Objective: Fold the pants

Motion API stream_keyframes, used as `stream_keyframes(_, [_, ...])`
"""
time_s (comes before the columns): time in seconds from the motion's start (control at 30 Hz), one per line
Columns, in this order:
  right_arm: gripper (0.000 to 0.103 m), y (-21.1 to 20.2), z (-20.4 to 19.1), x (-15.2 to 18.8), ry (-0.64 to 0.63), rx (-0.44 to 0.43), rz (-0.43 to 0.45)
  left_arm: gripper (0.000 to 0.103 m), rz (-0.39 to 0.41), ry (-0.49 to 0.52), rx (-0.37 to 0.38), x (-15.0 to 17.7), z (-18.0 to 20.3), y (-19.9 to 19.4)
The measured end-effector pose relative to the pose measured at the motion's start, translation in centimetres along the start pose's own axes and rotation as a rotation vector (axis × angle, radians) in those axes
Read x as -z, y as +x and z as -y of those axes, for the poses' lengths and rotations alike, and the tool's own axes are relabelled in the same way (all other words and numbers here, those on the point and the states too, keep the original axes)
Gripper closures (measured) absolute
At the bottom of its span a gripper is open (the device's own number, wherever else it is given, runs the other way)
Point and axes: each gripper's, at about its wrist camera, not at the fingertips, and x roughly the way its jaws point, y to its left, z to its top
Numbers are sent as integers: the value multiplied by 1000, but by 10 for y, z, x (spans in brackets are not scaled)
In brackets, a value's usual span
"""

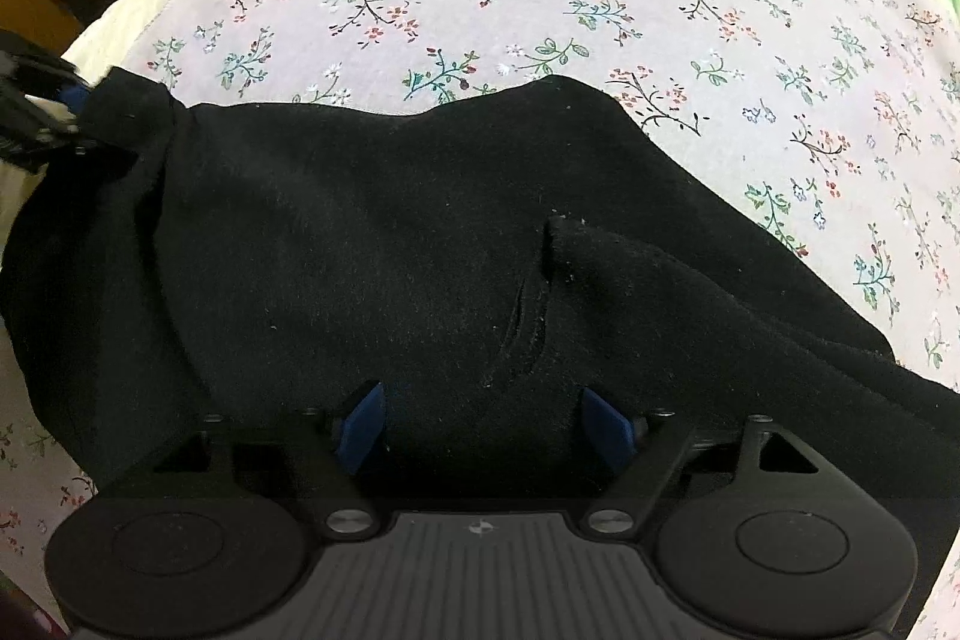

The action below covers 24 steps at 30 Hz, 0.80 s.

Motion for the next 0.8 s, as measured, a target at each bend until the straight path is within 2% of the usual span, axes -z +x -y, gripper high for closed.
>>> stream_keyframes(0.1, [44, -2, 2, 0, 17, -10, 7, 47, -4, -49, 14, 1, -7, 5])
stream_keyframes(0.2, [47, -2, 6, 2, 26, -20, 26, 59, 18, -12, -35, 6, 12, -4])
stream_keyframes(0.27, [56, -4, 8, 4, 26, -13, 41, 68, 37, 7, -64, 10, 26, -13])
stream_keyframes(0.33, [66, -8, 11, 6, 30, -8, 55, 73, 64, -21, -74, 11, 31, -23])
stream_keyframes(0.37, [72, -10, 15, 7, 39, -13, 62, 74, 79, -46, -75, 11, 34, -28])
stream_keyframes(0.43, [77, -15, 24, 9, 66, -42, 77, 75, 105, -80, -63, 10, 37, -39])
stream_keyframes(0.6, [82, -23, 35, 17, 119, -96, 126, 76, 157, -154, 48, 4, 67, -61])
stream_keyframes(0.8, [77, -28, 51, 30, 212, -222, 189, 80, 206, -177, 259, -18, 136, -75])
